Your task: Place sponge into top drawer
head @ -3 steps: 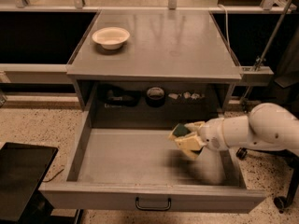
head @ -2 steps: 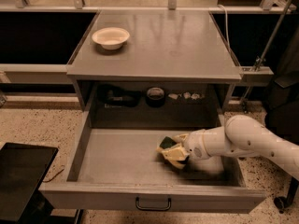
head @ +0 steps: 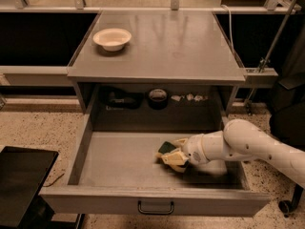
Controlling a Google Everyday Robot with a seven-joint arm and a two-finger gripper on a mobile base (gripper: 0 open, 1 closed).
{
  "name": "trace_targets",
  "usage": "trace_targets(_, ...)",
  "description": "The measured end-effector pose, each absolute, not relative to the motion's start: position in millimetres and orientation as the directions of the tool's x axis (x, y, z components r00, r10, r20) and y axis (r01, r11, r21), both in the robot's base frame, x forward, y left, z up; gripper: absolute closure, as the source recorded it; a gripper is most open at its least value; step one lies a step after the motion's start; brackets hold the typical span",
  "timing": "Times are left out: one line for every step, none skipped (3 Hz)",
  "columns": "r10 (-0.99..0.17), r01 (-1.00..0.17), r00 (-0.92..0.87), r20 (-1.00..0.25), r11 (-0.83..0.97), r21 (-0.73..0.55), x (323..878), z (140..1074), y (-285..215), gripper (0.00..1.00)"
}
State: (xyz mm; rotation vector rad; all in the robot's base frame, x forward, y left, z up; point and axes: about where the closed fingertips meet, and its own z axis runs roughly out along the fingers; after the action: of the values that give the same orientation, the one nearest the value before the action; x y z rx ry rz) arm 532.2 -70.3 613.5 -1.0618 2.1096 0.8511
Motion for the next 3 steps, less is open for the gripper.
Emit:
trace_targets(-0.442, -0.842, -0.484, -0.755, 0.469, 0.265, 532.2, 613.5, -70.3, 0.58)
trace_targets(-0.442, -0.842, -0.484, -0.755, 0.469, 0.265, 532.2, 613.4, -70.2, 0.36)
trace_targets(-0.442, -0.842, -0.484, -0.755, 0.469, 0.265, 532.2, 613.4, -70.2, 0.13)
